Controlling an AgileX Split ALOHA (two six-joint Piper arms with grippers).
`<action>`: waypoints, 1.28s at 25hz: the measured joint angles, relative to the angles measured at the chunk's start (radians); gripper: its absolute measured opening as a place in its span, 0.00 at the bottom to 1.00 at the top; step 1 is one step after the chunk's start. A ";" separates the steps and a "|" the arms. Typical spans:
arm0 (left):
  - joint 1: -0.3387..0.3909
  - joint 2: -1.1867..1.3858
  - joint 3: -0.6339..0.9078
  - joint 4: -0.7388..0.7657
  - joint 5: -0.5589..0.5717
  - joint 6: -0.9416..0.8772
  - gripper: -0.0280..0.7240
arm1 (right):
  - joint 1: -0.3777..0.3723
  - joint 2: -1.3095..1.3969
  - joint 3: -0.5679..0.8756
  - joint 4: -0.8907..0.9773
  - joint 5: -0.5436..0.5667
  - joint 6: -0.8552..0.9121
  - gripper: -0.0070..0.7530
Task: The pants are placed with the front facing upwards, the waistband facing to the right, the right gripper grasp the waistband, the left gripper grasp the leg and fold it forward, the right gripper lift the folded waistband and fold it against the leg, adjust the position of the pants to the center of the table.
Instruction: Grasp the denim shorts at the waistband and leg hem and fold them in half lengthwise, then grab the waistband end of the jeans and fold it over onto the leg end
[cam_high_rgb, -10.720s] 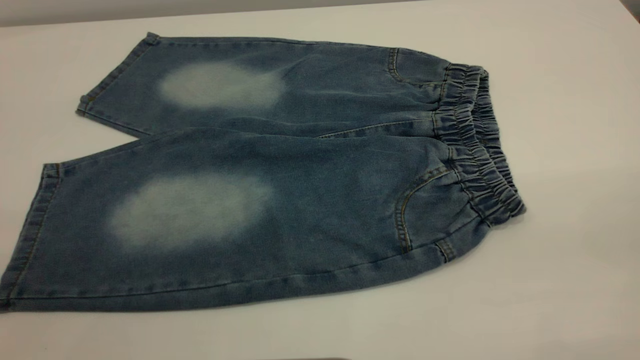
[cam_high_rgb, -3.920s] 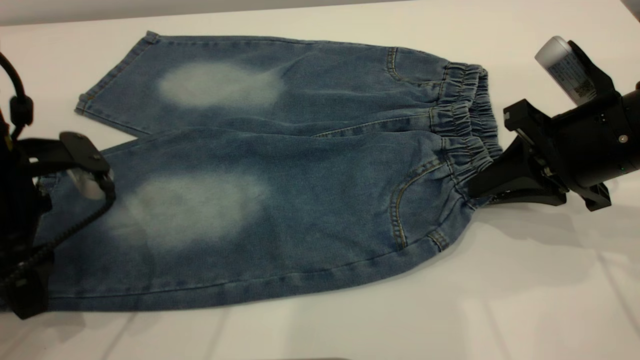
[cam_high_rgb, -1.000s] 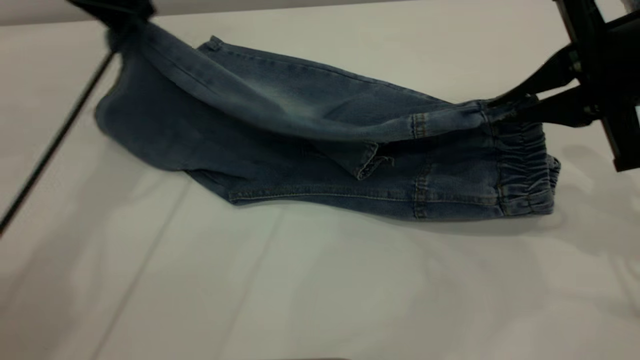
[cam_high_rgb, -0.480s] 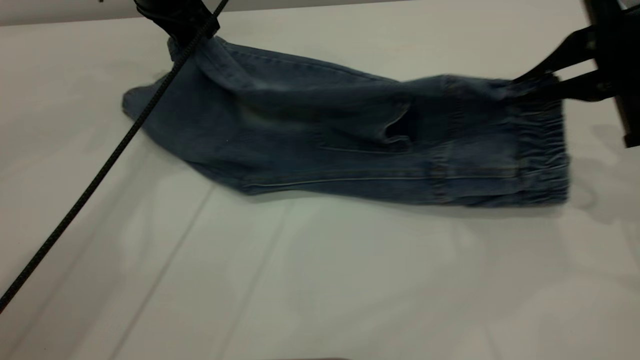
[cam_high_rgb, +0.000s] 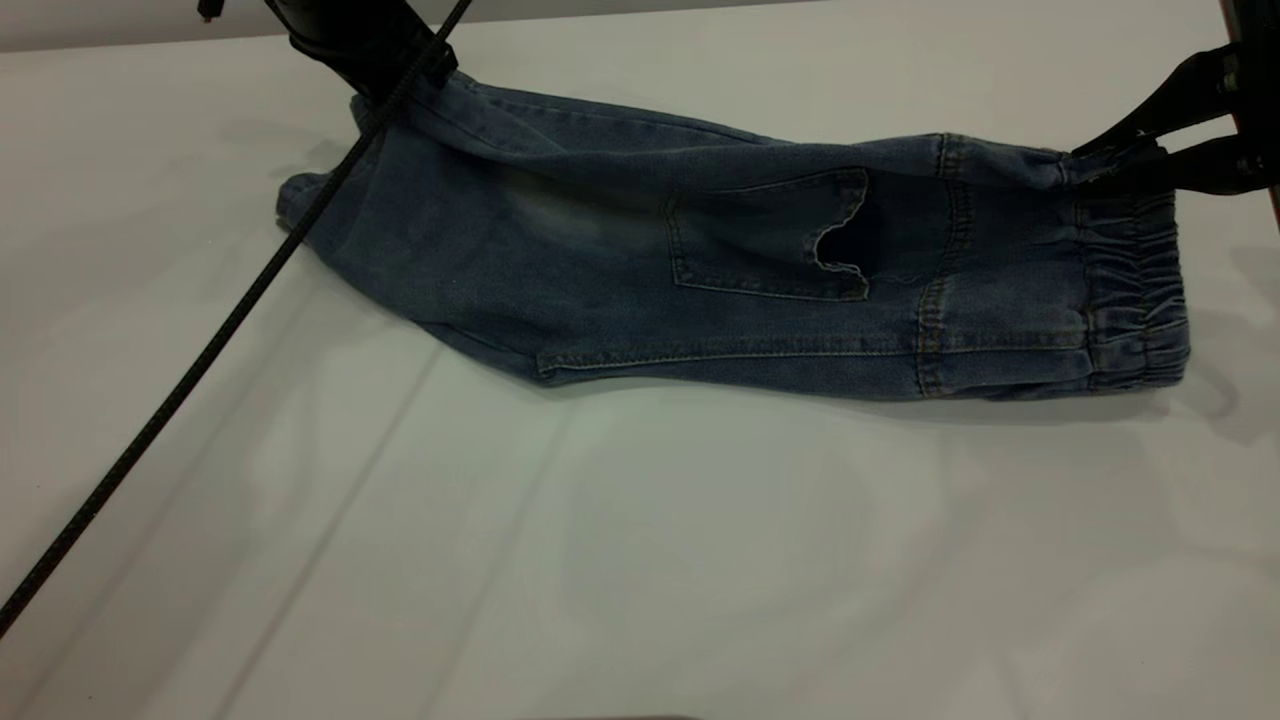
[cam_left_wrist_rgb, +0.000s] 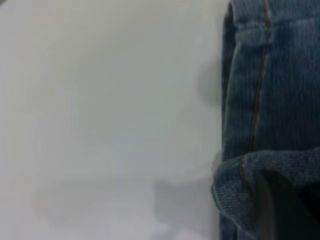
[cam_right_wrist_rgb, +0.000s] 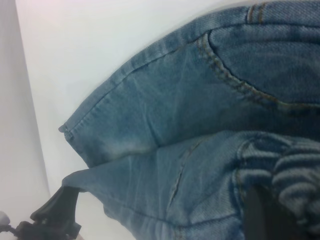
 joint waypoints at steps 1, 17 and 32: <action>0.000 0.000 0.000 0.000 -0.005 -0.005 0.09 | 0.000 0.000 0.000 0.000 0.000 0.000 0.09; 0.000 -0.002 -0.051 0.003 0.055 -0.073 0.56 | -0.001 0.000 0.000 0.001 -0.079 -0.001 0.48; -0.032 -0.100 -0.099 0.001 0.177 -0.008 0.57 | -0.004 0.000 0.000 -0.143 0.044 -0.090 0.61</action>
